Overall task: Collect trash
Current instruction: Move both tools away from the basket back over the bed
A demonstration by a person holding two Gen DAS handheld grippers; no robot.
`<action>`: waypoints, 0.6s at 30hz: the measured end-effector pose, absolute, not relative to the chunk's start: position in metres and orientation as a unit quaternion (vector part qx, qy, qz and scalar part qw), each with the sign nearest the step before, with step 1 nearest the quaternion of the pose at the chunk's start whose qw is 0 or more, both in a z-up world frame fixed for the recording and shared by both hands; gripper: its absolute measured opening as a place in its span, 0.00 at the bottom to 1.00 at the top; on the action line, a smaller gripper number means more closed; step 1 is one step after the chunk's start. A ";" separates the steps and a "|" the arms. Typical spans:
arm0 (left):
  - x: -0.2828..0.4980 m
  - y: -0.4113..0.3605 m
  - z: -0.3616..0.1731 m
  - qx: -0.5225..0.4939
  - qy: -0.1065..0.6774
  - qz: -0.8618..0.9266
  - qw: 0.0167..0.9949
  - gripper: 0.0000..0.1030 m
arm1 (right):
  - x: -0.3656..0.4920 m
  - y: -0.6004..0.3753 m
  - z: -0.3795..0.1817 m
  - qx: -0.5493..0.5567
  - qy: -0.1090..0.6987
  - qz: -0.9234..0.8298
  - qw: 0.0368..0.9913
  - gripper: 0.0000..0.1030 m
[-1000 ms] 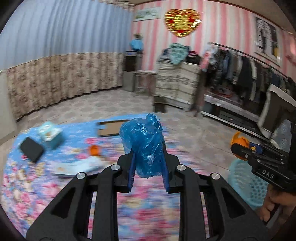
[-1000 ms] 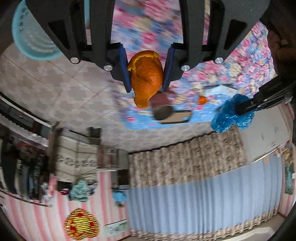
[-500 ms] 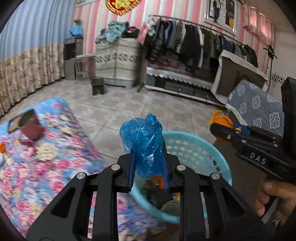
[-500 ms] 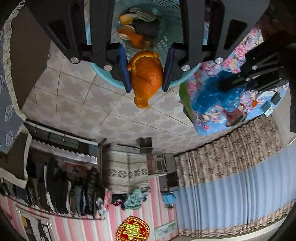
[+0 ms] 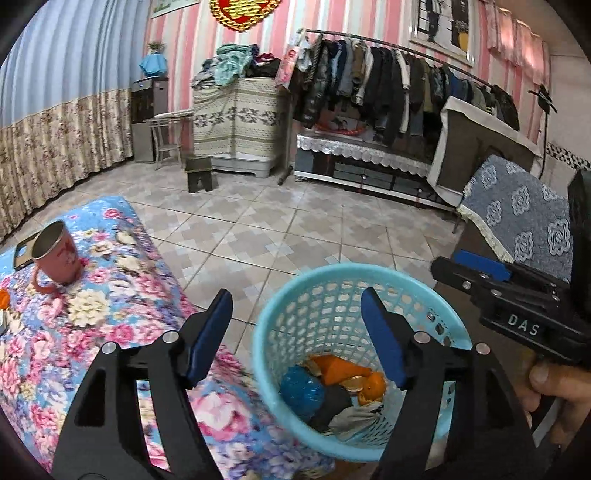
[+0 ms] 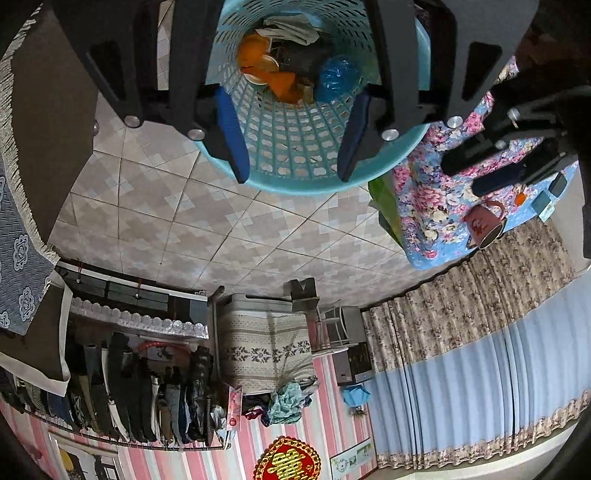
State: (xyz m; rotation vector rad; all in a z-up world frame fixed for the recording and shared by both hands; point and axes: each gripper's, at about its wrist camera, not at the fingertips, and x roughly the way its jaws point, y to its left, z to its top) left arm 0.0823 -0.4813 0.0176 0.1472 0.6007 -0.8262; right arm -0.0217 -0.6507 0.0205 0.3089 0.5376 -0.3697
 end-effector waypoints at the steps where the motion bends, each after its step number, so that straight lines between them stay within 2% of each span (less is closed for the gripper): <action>1: 0.086 -0.475 0.020 0.068 0.287 -0.390 0.873 0.68 | -0.021 -0.650 0.021 0.151 0.262 -0.181 0.936 0.49; 4: 0.100 -0.447 0.027 0.064 0.284 -0.366 0.884 0.69 | -0.019 -0.642 0.024 0.153 0.259 -0.172 0.938 0.51; 6: 0.109 -0.423 0.033 0.059 0.282 -0.349 0.892 0.70 | -0.012 -0.633 0.027 0.163 0.259 -0.161 0.938 0.58; 9: 0.121 -0.385 0.037 0.061 0.274 -0.321 0.904 0.70 | 0.000 -0.609 0.035 0.162 0.249 -0.143 0.944 0.60; 18: 0.174 -0.203 0.042 0.049 0.281 -0.186 0.940 0.71 | 0.075 -0.485 0.050 0.132 0.241 -0.050 0.960 0.62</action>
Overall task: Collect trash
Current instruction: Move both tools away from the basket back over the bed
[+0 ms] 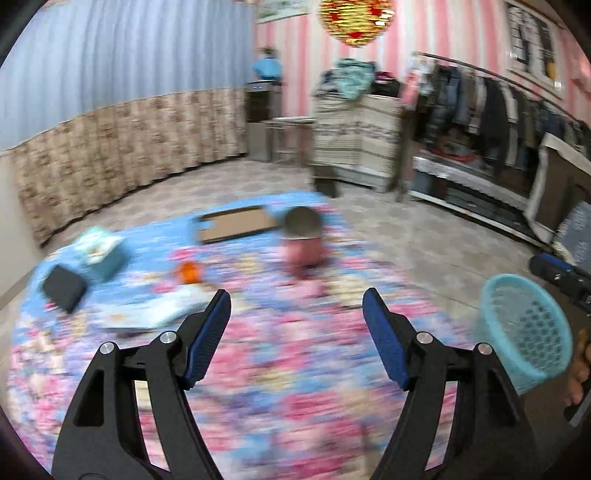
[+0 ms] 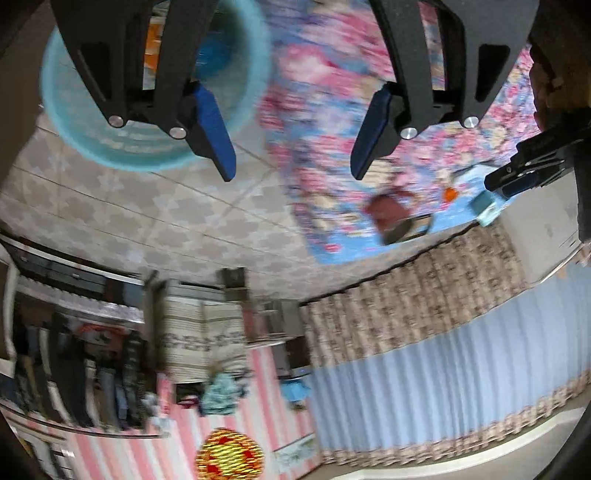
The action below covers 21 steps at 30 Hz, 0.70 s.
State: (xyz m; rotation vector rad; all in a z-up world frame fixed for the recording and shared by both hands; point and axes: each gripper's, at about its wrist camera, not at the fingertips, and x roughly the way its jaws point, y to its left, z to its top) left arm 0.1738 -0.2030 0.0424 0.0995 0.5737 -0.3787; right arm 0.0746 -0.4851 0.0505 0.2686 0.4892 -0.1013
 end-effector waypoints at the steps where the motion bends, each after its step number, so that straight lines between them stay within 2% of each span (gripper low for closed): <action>1: 0.178 -0.185 0.041 0.044 0.284 -0.173 0.942 0.71 | 0.083 -0.472 0.051 0.129 0.243 -0.040 0.961 0.62; 5: 0.205 -0.092 0.028 0.014 0.304 -0.103 0.947 0.72 | 0.121 -0.403 0.056 0.110 0.244 0.007 0.964 0.62; 9: 0.228 -0.031 0.009 -0.011 0.329 -0.071 0.941 0.73 | 0.160 -0.340 0.055 0.098 0.247 0.042 0.963 0.62; 13: 0.245 -0.016 -0.006 -0.024 0.342 -0.075 0.936 0.77 | 0.196 -0.296 0.051 0.088 0.259 0.054 0.960 0.62; 21: 0.288 -0.035 -0.044 -0.046 0.385 -0.106 0.916 0.77 | 0.250 -0.264 0.041 0.080 0.263 0.068 0.959 0.62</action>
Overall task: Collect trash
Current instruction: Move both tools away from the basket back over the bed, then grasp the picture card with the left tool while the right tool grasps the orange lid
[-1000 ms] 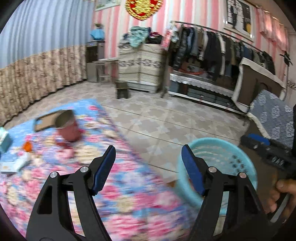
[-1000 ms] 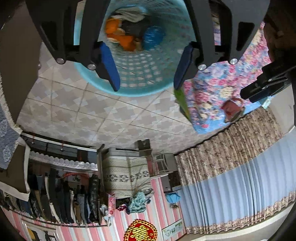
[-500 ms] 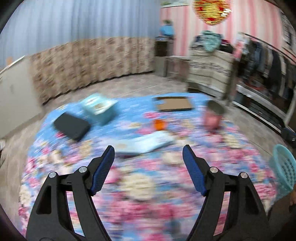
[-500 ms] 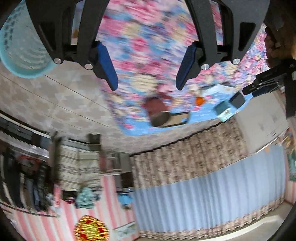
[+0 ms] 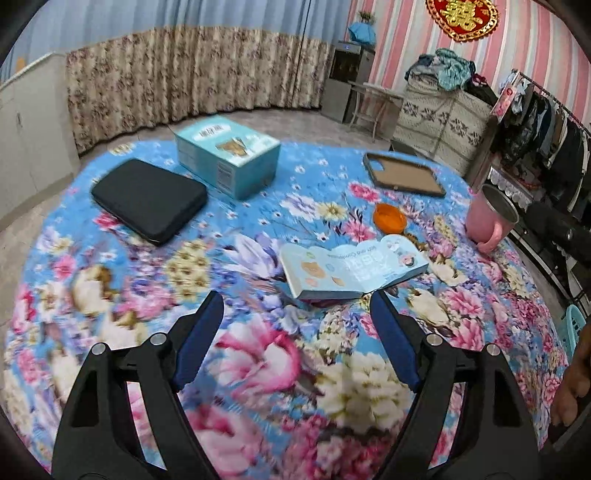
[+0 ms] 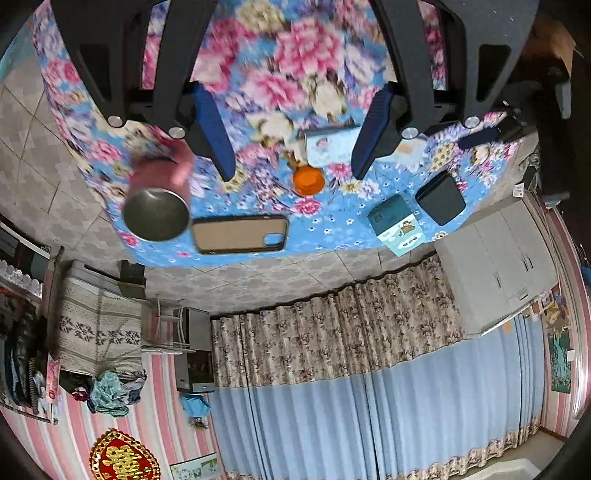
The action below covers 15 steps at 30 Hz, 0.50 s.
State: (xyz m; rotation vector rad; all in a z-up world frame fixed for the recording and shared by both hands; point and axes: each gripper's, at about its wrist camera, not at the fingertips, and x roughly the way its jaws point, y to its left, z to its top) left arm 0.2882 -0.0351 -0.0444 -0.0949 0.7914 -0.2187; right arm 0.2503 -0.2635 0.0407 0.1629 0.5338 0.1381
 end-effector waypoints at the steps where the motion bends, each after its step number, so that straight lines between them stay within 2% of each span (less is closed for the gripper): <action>1: 0.292 -0.036 -0.047 -0.049 0.388 -0.105 0.914 0.77 | 0.253 -0.265 0.039 0.080 0.263 0.068 0.959 0.62; 7: 0.317 -0.038 -0.066 -0.074 0.413 -0.095 0.903 0.77 | 0.269 -0.267 0.027 0.079 0.277 0.074 0.955 0.62; 9: 0.322 -0.042 -0.068 -0.076 0.414 -0.098 0.902 0.73 | 0.275 -0.267 0.022 0.071 0.283 0.076 0.953 0.62; 10: 0.325 -0.046 -0.067 -0.076 0.410 -0.102 0.903 0.56 | 0.278 -0.267 0.020 0.070 0.286 0.077 0.953 0.62; 11: 0.327 -0.048 -0.066 -0.076 0.409 -0.107 0.903 0.46 | 0.281 -0.267 0.016 0.067 0.292 0.078 0.951 0.62; 12: 0.331 -0.052 -0.067 -0.078 0.411 -0.118 0.900 0.26 | 0.285 -0.267 0.012 0.064 0.298 0.076 0.949 0.62; 15: 0.331 -0.052 -0.061 -0.094 0.393 -0.132 0.905 0.15 | 0.291 -0.269 0.006 0.067 0.308 0.077 0.946 0.62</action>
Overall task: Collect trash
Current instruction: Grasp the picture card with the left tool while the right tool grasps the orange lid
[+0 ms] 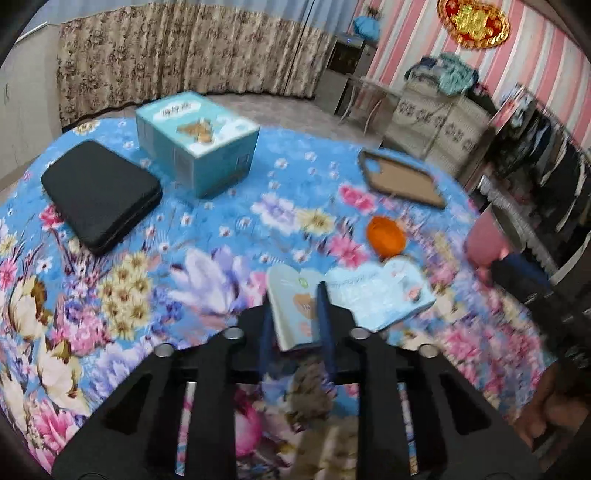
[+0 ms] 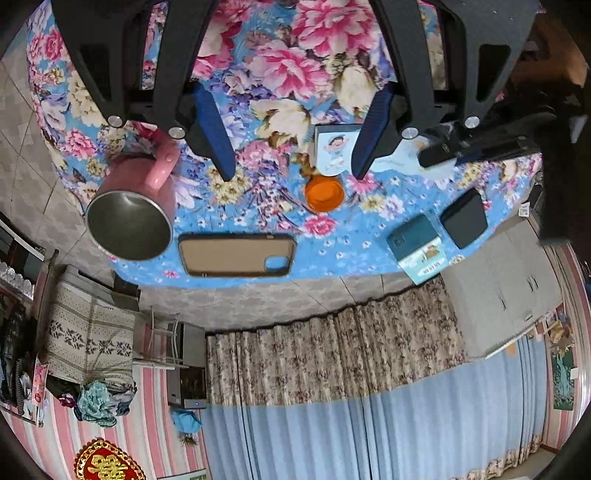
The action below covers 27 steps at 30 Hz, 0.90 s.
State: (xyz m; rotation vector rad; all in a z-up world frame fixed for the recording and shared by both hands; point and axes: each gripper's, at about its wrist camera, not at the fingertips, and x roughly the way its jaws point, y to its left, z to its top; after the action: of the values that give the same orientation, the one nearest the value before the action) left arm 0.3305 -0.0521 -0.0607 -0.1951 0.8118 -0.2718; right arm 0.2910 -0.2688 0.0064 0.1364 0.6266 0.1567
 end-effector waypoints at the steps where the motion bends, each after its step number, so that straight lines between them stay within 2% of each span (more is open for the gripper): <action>1: 0.328 -0.052 -0.054 -0.094 0.382 -0.135 0.910 0.11 | 0.293 -0.269 0.004 0.071 0.310 0.077 0.945 0.62; 9: 0.311 -0.024 0.003 -0.058 0.285 -0.096 0.952 0.07 | 0.322 -0.248 0.000 0.074 0.322 0.094 0.939 0.62; 19: 0.336 0.008 -0.004 -0.092 0.278 -0.068 0.954 0.07 | 0.388 -0.200 -0.031 0.038 0.389 0.074 0.917 0.62; 23: 0.340 0.011 -0.008 -0.094 0.286 -0.071 0.951 0.07 | 0.398 -0.197 -0.040 0.035 0.411 0.065 0.909 0.50; 24: 0.341 0.013 -0.009 -0.100 0.288 -0.074 0.949 0.07 | 0.399 -0.197 -0.040 0.034 0.411 0.063 0.909 0.41; 27: 0.339 0.014 -0.010 -0.106 0.288 -0.079 0.949 0.06 | 0.395 -0.198 -0.037 0.040 0.400 0.068 0.913 0.38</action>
State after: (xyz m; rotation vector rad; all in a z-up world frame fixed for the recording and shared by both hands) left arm 0.3387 0.0144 -0.0105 -0.2161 0.5857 -0.1607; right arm 0.3953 -0.1984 -0.0367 0.0834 0.8233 0.1409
